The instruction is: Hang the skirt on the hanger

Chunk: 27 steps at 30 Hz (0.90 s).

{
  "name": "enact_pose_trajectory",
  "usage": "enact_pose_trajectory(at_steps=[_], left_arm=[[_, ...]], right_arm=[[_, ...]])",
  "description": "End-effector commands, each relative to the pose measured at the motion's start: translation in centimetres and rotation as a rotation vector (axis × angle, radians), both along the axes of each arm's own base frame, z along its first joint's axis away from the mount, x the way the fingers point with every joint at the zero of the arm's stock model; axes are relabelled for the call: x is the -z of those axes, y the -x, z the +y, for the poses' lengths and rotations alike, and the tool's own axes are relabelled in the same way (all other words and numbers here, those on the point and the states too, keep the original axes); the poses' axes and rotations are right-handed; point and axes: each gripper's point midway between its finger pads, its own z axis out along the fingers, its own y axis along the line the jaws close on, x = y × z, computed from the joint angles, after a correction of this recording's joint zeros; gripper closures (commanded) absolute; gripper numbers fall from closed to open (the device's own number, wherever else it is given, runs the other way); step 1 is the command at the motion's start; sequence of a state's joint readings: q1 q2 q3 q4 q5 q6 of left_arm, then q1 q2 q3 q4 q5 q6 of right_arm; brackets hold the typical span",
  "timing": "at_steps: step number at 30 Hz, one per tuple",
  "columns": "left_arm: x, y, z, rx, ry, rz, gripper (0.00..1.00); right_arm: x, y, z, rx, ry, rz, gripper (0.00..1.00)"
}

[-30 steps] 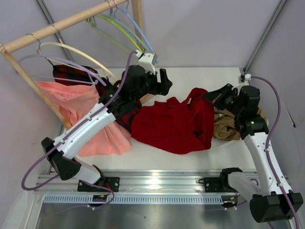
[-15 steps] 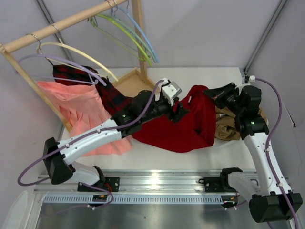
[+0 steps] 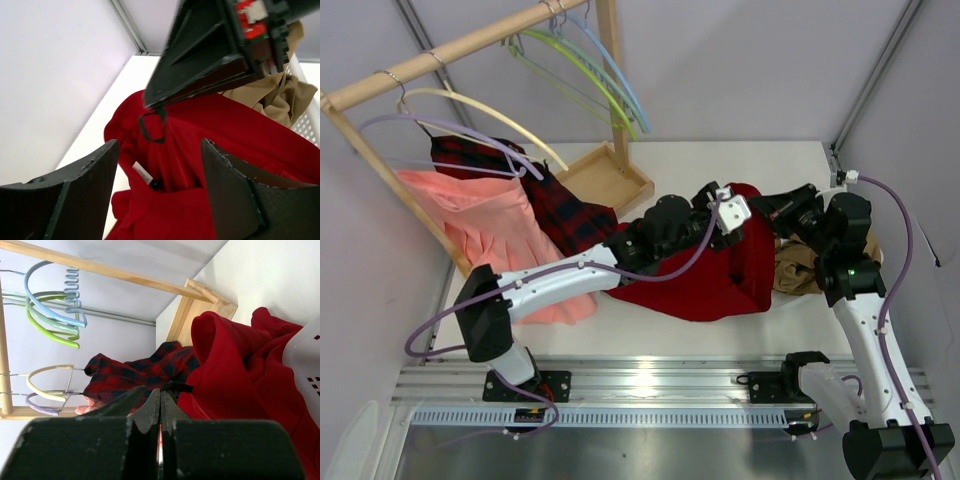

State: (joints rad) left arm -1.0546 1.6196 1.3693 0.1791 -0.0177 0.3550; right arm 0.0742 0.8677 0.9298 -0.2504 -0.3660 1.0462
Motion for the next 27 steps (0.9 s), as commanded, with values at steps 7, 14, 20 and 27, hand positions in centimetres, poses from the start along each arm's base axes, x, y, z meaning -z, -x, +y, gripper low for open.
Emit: enact_pose_trajectory(at_steps=[7, 14, 20, 27], left_arm=[[-4.1, -1.8, -1.6, -0.065, 0.044, -0.205, 0.35], [-4.4, -2.9, -1.9, -0.104, 0.046, -0.238, 0.52], [-4.0, -3.3, -2.5, -0.099, 0.020, -0.242, 0.82], [-5.6, -3.6, -1.8, -0.020, 0.057, -0.094, 0.98]], right_arm=[[-2.7, 0.6, 0.2, -0.026, -0.044, -0.104, 1.00], [-1.7, 0.5, 0.0, -0.021, -0.036, -0.078, 1.00], [-1.0, 0.2, -0.2, -0.019, -0.028, -0.064, 1.00], [-0.4, 0.1, -1.1, -0.052, 0.146, -0.071, 0.77]])
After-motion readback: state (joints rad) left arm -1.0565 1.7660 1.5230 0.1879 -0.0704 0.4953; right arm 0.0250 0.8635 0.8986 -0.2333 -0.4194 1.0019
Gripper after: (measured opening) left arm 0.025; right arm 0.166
